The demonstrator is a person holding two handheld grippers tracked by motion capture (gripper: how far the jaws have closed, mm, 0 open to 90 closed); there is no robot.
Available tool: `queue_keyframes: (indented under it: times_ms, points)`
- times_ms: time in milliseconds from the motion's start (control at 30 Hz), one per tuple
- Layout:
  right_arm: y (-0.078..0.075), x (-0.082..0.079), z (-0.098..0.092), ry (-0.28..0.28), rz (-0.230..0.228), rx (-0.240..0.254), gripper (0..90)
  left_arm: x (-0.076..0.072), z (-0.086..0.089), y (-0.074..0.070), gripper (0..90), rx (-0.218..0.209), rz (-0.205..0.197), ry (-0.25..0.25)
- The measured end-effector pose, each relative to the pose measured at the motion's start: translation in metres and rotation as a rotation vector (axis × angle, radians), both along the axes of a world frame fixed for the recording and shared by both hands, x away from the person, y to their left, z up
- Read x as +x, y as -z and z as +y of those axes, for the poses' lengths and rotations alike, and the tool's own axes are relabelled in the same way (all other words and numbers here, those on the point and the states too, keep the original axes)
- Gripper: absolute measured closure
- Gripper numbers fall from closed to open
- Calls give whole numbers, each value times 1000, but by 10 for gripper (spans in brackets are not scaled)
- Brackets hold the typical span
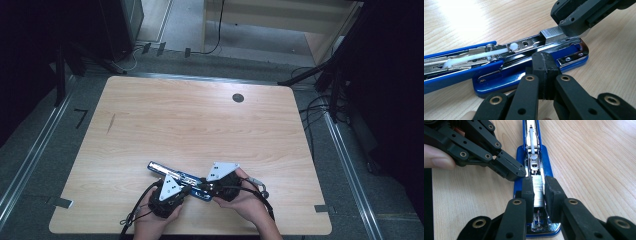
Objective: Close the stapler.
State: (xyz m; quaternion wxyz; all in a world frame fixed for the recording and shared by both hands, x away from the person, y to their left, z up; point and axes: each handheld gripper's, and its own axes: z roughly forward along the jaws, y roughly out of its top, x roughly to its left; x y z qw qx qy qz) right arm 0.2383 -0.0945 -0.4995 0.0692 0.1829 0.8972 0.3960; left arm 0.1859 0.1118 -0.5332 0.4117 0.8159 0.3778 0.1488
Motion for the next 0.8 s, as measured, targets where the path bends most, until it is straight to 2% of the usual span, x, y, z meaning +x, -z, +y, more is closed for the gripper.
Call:
queue_keyframes:
  times_ms: [333, 700, 800]
  points:
    - [0, -1, 1, -5, -8, -4, 797, 0, 0, 0, 900, -1, 1, 0]
    - [2, -1, 2, -38, -50, -14, 798, 0, 0, 0, 900, -1, 0, 0]
    - [2, -1, 2, -37, -43, -12, 797, 0, 0, 0, 900, 0, 0, 1]
